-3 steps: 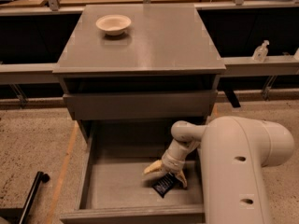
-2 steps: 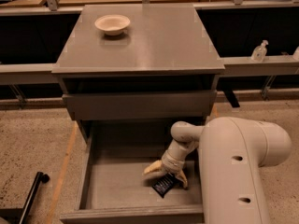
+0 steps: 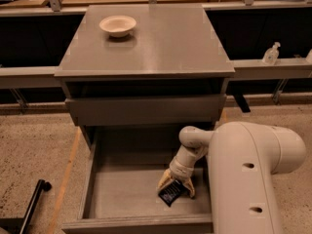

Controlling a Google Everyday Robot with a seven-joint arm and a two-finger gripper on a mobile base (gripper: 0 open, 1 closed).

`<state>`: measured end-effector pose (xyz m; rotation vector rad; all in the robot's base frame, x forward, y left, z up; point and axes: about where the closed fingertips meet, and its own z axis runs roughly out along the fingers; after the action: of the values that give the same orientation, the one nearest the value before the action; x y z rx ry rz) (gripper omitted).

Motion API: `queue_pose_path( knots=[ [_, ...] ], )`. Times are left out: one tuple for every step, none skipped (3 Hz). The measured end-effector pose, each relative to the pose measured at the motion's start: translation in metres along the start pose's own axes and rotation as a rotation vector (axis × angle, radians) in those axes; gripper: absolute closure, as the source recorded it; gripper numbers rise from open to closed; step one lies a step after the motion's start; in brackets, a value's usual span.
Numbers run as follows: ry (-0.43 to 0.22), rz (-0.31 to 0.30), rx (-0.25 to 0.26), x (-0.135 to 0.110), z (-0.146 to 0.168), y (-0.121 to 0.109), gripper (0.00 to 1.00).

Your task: Pick rxbar blueberry from middle drawer and place on counter

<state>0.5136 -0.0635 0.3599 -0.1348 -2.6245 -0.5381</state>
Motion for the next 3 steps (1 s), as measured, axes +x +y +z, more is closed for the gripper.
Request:
queue_pose_path(
  knots=[
    [0.0, 0.0, 0.0, 0.002, -0.004, 0.002, 0.64],
    [0.0, 0.0, 0.0, 0.003, -0.006, 0.002, 0.88],
    [0.019, 0.053, -0.01, -0.005, 0.013, -0.009, 1.0]
  ],
)
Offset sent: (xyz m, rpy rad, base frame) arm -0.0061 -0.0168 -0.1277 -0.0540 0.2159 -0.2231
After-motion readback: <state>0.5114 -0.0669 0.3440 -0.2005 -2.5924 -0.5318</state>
